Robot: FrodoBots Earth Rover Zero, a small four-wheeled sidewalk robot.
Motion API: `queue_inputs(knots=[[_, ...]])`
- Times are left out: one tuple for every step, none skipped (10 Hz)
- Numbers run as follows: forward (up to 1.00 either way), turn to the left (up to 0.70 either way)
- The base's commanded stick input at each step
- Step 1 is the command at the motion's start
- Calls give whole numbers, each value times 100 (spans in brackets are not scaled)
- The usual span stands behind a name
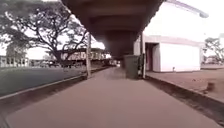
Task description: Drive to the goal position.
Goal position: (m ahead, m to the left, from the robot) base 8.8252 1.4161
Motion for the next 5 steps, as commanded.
queue_inputs(knots=[[85, 0], [85, 0], [85, 0], [85, 0], [85, 0]])
